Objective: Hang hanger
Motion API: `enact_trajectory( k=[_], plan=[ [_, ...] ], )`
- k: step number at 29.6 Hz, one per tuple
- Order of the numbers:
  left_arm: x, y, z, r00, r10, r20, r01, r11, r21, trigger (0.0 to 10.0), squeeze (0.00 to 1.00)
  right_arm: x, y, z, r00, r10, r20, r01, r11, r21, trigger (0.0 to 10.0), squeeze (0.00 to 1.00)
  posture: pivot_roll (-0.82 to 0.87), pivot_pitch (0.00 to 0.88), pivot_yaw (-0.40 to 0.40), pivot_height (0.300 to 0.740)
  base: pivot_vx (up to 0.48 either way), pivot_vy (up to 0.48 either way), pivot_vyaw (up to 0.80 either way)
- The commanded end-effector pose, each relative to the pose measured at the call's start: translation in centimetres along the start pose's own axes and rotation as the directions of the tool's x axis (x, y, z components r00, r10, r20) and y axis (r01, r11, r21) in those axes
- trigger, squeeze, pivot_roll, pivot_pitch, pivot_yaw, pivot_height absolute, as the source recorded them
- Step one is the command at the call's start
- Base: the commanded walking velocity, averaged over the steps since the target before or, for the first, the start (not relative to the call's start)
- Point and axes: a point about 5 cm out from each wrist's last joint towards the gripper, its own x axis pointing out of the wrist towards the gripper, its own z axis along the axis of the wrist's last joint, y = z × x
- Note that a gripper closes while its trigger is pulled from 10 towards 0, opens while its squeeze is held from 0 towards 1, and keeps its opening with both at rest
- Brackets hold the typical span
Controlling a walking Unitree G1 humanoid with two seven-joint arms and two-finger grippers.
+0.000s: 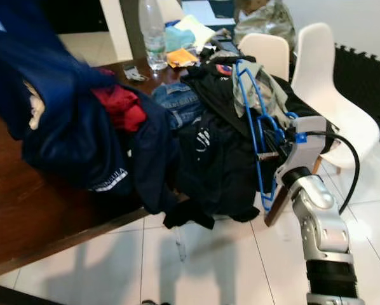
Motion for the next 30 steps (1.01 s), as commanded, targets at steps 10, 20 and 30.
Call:
enact_trajectory(
  k=[10,20,30],
  plan=[
    [-13.6,11.0,-11.6,0.785,0.379,-0.49,-0.323,0.926,0.197,0.0,0.0,0.2,0.5,-0.7,0.999,0.029,-0.022,-0.029,1.0,0.01,10.0,0.0,0.19,0.161,0.024,0.74,0.0,0.0,0.0],
    [-19.9,8.1,-15.6,0.667,0.341,-0.663,-0.323,0.934,0.155,0.0,0.0,-0.2,0.4,-1.0,0.999,0.028,-0.032,-0.028,1.0,0.008,10.0,0.0,0.18,0.174,0.033,0.74,0.0,0.0,0.0],
    [-22.5,6.3,-15.9,0.584,0.223,-0.781,-0.179,0.973,0.144,10.0,1.0,-0.4,0.2,-1.0,0.999,0.024,-0.038,-0.024,1.0,0.003,10.0,0.0,0.17,0.183,0.04,0.74,0.0,0.0,0.0]
  ],
)
